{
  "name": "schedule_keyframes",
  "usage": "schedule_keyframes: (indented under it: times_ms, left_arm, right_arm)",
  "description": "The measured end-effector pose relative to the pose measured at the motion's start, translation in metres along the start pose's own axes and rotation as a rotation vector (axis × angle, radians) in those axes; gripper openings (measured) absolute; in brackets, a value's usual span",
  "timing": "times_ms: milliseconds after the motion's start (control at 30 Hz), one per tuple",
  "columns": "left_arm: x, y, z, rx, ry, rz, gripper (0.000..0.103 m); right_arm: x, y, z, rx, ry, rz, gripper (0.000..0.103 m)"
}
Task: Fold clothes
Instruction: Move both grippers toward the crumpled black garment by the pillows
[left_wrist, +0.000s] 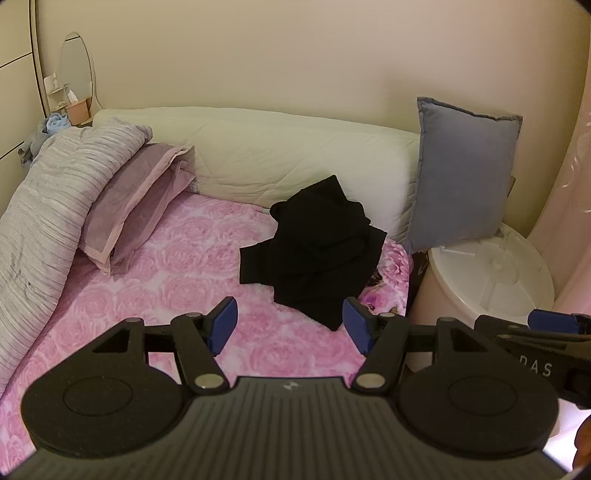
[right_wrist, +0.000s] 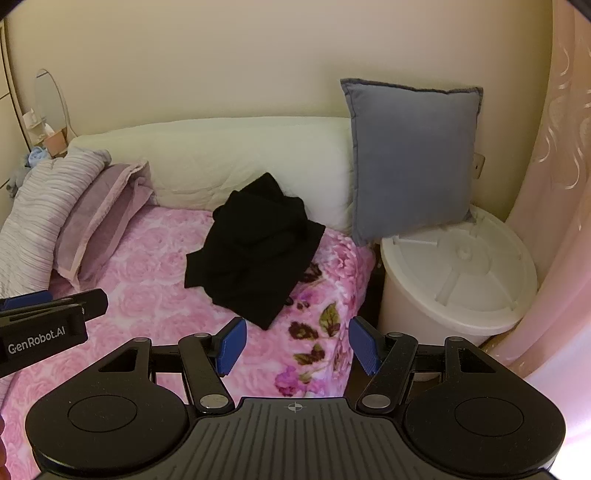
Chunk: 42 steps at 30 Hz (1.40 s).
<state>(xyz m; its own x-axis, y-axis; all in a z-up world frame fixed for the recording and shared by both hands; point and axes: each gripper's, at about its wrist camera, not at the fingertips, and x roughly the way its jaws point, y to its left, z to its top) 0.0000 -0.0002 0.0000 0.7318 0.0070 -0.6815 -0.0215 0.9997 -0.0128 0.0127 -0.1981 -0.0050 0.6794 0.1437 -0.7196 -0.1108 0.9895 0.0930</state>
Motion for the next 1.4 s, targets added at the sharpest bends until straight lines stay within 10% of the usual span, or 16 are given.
schedule_keyframes:
  times_ms: [1400]
  left_arm:
    - [0.010, 0.018, -0.008, -0.032, 0.034, 0.006, 0.059]
  right_arm:
    - [0.004, 0.014, 0.005, -0.027, 0.003, -0.014, 0.065]
